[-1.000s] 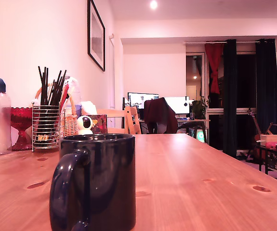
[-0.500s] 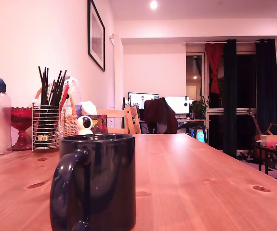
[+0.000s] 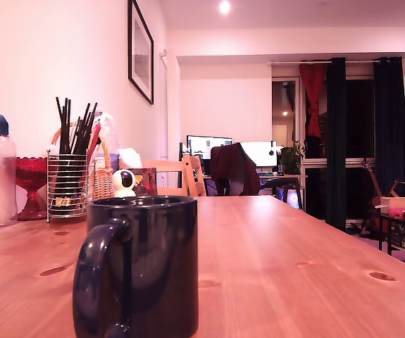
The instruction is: Pick the coffee capsule and then drop it inside the coffee cup in front of you
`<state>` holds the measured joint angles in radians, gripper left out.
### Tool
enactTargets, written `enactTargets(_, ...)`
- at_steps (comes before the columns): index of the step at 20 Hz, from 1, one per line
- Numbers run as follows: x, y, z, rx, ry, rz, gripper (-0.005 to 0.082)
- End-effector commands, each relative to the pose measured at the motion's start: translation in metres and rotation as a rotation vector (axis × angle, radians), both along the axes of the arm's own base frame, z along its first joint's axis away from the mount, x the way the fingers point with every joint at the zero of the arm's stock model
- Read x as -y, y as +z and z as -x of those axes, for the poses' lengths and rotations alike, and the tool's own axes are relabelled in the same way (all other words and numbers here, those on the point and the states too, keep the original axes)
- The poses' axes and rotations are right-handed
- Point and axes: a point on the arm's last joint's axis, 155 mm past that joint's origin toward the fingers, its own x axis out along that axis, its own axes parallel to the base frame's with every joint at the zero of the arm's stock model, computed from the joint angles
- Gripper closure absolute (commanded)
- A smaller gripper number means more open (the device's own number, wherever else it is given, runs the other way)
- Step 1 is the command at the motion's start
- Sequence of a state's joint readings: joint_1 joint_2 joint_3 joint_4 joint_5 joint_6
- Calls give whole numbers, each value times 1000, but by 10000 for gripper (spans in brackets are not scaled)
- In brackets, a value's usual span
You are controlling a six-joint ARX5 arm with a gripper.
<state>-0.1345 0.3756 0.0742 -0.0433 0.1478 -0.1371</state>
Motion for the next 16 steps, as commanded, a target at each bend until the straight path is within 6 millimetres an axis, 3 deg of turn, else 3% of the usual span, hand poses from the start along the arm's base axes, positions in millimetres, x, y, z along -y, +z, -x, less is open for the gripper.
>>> enactTargets(1,-2,-10,3,-12,10,1,788)
enactTargets(16,-11,11,20,91,44,12,788)
